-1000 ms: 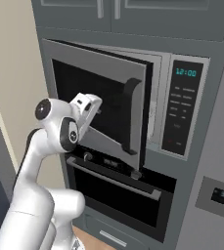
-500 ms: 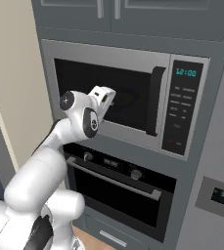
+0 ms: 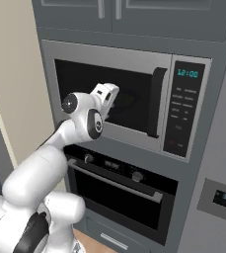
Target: Place the bowl containing the mushroom and corn in the microwave. Close the microwave door and press the start button to microwave the meal.
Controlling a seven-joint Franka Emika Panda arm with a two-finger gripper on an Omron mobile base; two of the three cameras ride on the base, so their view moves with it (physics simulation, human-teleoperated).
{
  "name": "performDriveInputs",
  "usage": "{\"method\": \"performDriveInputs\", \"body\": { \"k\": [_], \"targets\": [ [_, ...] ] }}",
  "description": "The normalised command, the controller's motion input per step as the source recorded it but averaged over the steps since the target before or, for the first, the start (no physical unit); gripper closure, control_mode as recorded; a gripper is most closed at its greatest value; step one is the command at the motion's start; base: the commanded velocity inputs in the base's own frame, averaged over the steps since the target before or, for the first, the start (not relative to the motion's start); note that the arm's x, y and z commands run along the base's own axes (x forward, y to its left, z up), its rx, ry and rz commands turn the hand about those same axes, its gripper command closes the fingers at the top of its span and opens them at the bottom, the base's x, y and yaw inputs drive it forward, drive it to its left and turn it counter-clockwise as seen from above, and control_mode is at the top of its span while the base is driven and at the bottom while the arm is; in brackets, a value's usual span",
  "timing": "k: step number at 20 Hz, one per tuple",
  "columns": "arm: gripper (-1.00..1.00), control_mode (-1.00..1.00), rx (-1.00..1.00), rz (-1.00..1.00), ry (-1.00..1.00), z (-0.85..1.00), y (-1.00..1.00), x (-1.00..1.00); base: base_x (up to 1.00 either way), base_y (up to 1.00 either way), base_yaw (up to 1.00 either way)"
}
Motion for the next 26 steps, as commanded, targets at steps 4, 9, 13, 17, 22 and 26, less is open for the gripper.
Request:
{"method": "performDriveInputs", "body": {
  "k": [4, 9, 13, 17, 22, 26],
  "targets": [
    [-1.0, -1.0, -0.02, 0.02, 0.0, 0.12, 0.0, -0.52, 0.0, 0.0, 0.0],
    [-1.0, -1.0, 0.0, 0.0, 0.09, 0.51, 0.0, -0.57, 0.0, 0.0, 0.0],
    [-1.0, -1.0, 0.0, 0.03, 0.22, 0.45, 0.01, -0.68, 0.0, 0.0, 0.0],
    [-1.0, -1.0, 0.01, 0.04, 0.11, 0.2, -0.06, -0.95, 0.0, 0.0, 0.0],
    [-1.0, -1.0, 0.11, 0.01, -0.06, -0.04, -0.71, -1.0, 0.0, 0.0, 0.0],
    [-1.0, -1.0, 0.05, 0.04, -0.1, -0.2, -1.0, -0.93, 0.0, 0.0, 0.0]
  ]
}}
